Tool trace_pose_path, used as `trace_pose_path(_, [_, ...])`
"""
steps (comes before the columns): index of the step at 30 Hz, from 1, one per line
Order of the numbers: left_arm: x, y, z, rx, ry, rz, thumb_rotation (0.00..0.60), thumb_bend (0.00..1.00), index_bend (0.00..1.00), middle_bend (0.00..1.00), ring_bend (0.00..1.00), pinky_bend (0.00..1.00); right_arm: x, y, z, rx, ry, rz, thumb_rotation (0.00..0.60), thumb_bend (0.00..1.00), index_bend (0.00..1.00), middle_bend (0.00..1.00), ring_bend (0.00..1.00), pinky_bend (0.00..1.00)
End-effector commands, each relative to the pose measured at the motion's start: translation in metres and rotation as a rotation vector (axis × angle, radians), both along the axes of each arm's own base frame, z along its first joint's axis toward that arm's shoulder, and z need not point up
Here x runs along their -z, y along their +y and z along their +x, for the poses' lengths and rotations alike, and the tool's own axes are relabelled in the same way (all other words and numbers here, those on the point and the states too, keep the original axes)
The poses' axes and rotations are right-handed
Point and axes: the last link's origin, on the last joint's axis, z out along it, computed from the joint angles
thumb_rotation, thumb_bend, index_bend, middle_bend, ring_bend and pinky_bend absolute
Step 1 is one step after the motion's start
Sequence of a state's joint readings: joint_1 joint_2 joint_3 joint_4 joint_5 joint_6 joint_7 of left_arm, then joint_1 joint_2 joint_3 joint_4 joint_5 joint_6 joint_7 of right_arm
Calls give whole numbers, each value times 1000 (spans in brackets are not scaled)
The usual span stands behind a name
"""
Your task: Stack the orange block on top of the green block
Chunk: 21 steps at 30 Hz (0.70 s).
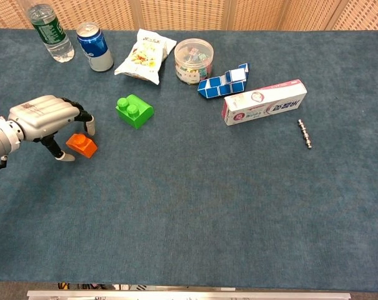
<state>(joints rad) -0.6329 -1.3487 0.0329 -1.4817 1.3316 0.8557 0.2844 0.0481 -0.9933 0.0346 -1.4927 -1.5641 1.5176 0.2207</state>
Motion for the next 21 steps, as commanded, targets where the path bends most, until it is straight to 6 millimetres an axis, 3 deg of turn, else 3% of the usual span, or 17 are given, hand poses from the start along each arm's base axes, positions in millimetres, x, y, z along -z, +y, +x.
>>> trace_pose_path(1, [2,1,-1,-5,-5,8,600,136,393,399,244,192,0,0,0,1,0,0,600,421,586,555,499,603])
trace_pose_path(21, [11,2,1,-15,-41,13,600,200,467,443,274,193,-2,1,-2,8,3,-5,600,421,586,555,499,603])
